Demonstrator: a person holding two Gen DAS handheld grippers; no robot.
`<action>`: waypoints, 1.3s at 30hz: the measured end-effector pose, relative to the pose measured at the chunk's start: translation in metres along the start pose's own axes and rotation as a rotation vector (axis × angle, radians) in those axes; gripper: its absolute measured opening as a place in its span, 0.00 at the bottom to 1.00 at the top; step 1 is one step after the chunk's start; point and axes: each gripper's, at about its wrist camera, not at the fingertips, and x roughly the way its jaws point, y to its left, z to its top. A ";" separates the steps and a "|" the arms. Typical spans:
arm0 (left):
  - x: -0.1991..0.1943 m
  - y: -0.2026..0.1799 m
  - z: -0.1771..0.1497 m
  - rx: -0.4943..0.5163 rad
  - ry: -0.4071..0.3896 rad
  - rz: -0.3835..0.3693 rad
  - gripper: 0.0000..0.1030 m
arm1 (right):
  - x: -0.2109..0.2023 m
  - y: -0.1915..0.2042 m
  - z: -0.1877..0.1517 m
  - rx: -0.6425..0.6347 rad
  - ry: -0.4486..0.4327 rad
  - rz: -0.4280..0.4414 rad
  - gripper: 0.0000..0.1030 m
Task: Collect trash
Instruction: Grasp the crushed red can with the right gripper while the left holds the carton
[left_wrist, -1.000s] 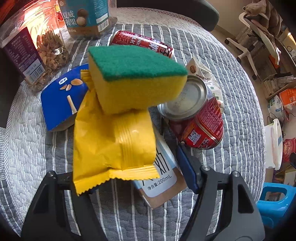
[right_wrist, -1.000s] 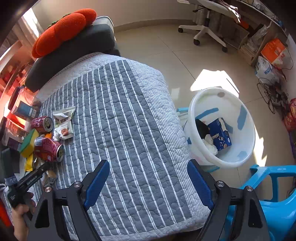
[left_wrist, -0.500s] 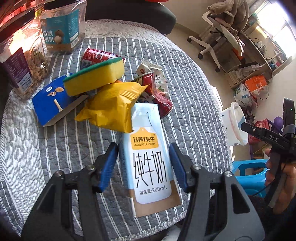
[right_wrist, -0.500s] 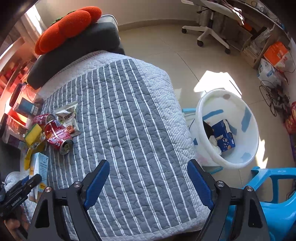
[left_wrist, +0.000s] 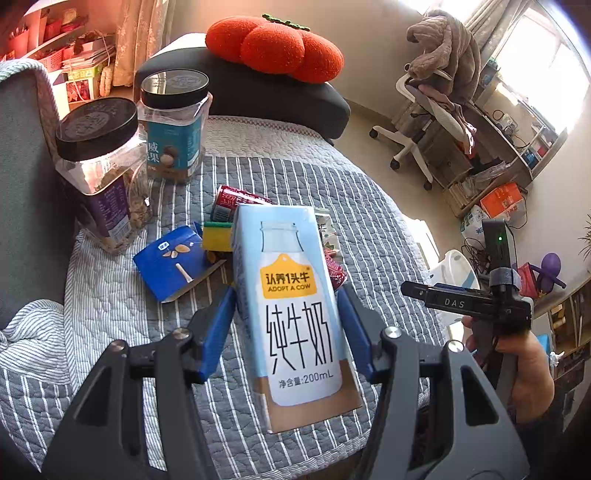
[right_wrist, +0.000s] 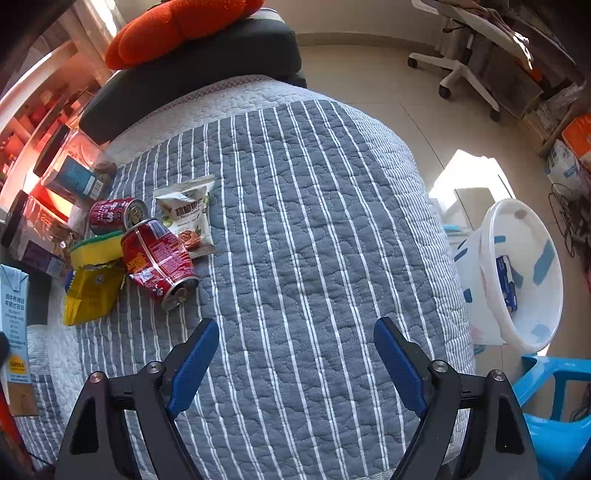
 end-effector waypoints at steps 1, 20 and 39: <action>0.002 0.004 0.001 -0.001 0.002 0.010 0.57 | 0.004 0.008 0.003 -0.012 0.003 0.015 0.85; 0.019 0.035 0.009 -0.024 0.054 0.061 0.57 | 0.102 0.114 0.036 -0.153 0.132 0.170 0.62; 0.026 -0.015 0.006 0.071 0.061 0.041 0.57 | 0.032 0.045 0.025 -0.115 0.053 0.148 0.45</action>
